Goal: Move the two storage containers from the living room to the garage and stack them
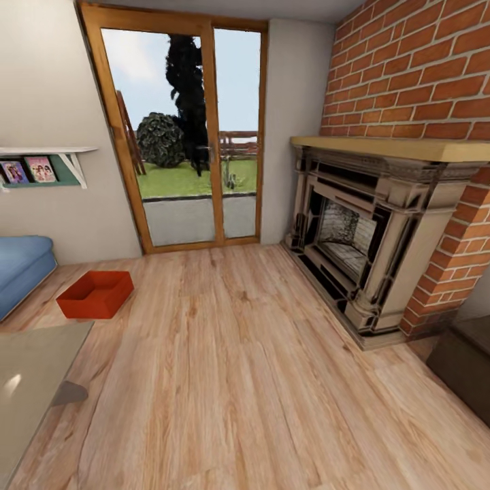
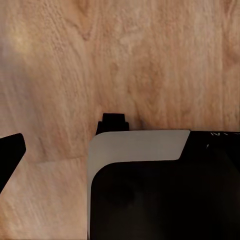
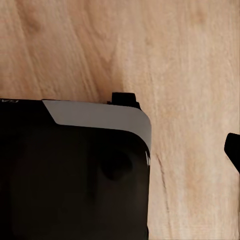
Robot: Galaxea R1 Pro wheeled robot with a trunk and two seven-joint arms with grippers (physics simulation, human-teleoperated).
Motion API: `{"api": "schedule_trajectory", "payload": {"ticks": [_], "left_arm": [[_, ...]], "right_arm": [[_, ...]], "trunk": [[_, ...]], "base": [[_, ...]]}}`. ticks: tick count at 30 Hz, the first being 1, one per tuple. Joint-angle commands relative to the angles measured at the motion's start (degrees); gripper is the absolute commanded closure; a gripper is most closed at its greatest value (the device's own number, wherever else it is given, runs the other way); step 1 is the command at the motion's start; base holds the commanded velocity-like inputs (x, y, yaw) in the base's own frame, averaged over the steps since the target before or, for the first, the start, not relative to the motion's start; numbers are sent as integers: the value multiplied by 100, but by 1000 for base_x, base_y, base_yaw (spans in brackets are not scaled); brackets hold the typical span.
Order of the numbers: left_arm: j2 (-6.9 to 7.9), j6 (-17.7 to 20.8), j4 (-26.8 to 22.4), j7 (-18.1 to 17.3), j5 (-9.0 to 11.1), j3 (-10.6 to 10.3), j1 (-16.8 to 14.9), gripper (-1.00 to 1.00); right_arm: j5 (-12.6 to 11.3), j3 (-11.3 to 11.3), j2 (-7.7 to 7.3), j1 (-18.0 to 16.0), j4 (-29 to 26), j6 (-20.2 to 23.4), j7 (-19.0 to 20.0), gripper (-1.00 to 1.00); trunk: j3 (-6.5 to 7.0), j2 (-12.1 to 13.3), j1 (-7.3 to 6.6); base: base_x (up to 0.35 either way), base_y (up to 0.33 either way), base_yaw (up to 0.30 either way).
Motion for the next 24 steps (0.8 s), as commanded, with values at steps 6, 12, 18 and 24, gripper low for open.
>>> {"api": "schedule_trajectory", "payload": {"ticks": [6,12,18,24], "left_arm": [[1,18,-5,-22,39,-12,-2,-100],[1,18,-5,-22,39,-12,-3,-100],[1,18,-4,-22,38,-11,-3,-100],[1,18,-6,-22,38,-14,-1,-100]], "right_arm": [[-52,48,-3,-3,14,-27,-8,-100],[-54,48,-3,-4,14,-27,-8,-100],[-51,48,-1,-4,14,-27,-8,-100],[-50,48,3,-3,14,-27,-7,-100]], "trunk": [[-5,-3,3],[-5,-3,3],[-5,-3,3],[-5,-3,3]], "base": [[321,0,131],[321,0,15],[321,0,2],[321,0,0]]}}
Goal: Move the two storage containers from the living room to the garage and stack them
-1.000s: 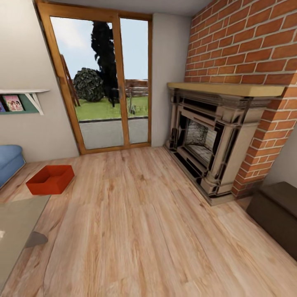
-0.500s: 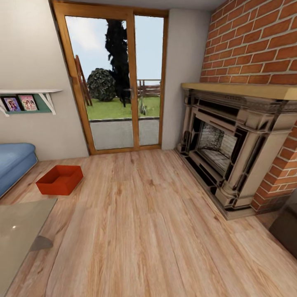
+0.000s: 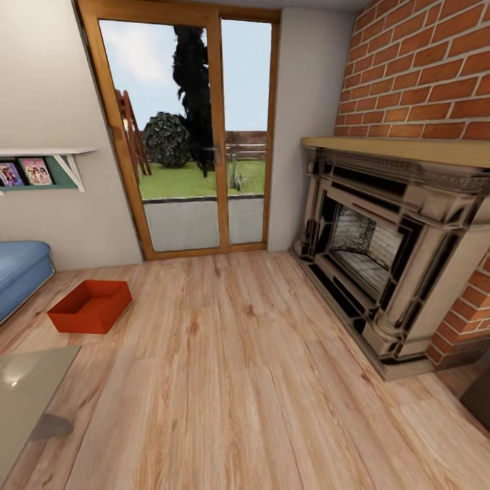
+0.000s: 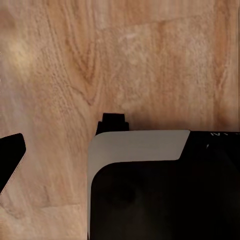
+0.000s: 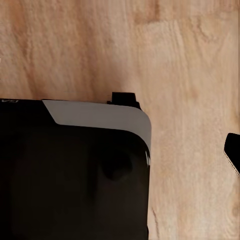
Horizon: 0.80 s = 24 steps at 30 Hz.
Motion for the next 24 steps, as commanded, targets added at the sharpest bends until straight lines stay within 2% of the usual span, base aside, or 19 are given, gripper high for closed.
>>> {"api": "schedule_trajectory", "payload": {"ticks": [1,11,24], "left_arm": [[2,18,-3,-22,40,-11,-2,-100],[2,18,-1,-22,41,-10,-2,-100],[2,18,-1,-22,40,-9,-6,-100]], "right_arm": [[-46,48,5,-5,14,-26,-7,-100],[-58,48,6,-6,14,-29,-8,-100],[-64,48,5,-6,14,-35,-9,-100]], "trunk": [[-5,-3,3],[-5,-3,3],[-5,-3,3]], "base": [[321,0,0],[321,0,13],[321,0,254]]}}
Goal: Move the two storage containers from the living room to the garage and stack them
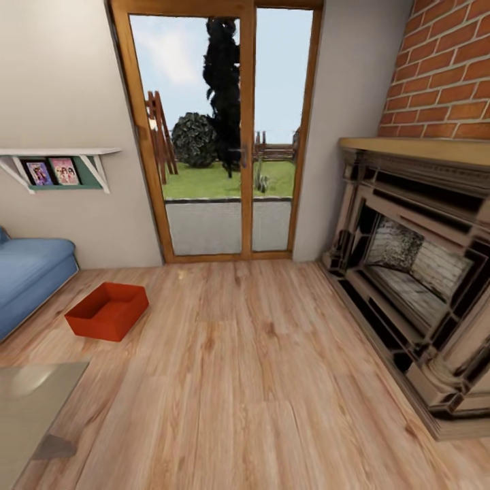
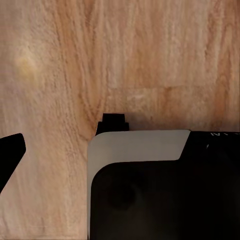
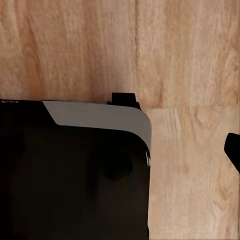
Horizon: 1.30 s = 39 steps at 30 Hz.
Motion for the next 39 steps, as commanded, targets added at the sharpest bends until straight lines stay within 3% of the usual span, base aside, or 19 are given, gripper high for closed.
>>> {"api": "schedule_trajectory", "payload": {"ticks": [1,20,39], "left_arm": [[1,18,-3,-22,38,-13,-3,-100],[1,18,-4,-22,38,-11,-2,-100],[1,18,-3,-22,39,-14,-3,-100]], "right_arm": [[-46,48,5,-5,14,-27,-8,-100],[-48,48,0,-6,14,-26,-8,-100],[-46,48,-4,-4,14,-25,-8,-100]], "trunk": [[-5,-3,3],[-5,-3,3],[-5,-3,3]], "base": [[321,0,269],[321,0,262],[321,0,13]]}}
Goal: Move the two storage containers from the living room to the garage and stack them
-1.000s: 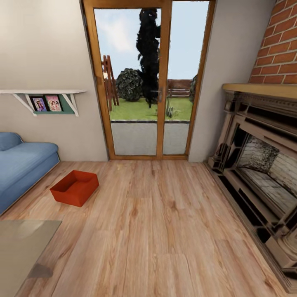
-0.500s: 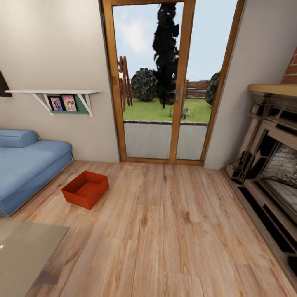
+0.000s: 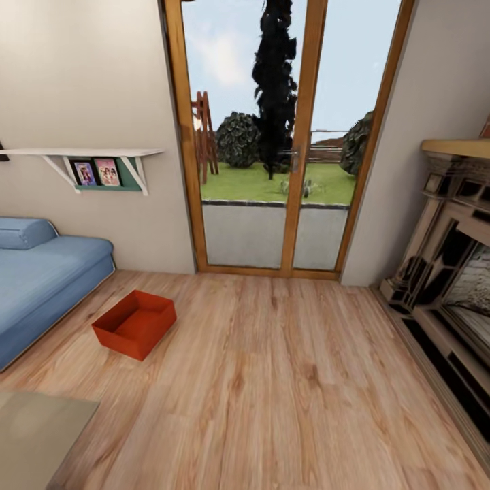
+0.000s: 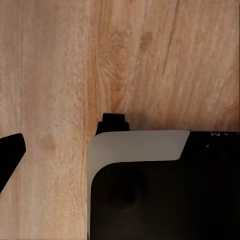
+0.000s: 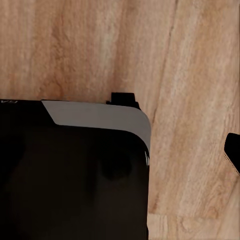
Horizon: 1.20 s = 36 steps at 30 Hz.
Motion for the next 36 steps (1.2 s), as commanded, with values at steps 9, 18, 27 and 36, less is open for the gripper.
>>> {"api": "schedule_trajectory", "payload": {"ticks": [9,18,27,36], "left_arm": [[2,18,-4,-22,40,-14,0,-100],[2,18,-5,-24,39,-15,1,-100],[2,18,-6,-22,39,-11,1,-100],[2,18,-7,-22,41,-11,-2,-100]], "right_arm": [[-45,48,5,-7,14,-22,-8,-100],[-45,48,5,-5,14,-20,-8,-100],[-45,48,5,-7,14,-19,-8,-100],[-45,48,5,-5,14,-19,-8,-100]], "trunk": [[-5,-3,3],[-5,-3,3],[-5,-3,3],[-5,-3,3]], "base": [[321,0,0],[321,0,0],[321,0,0],[321,0,0]]}}
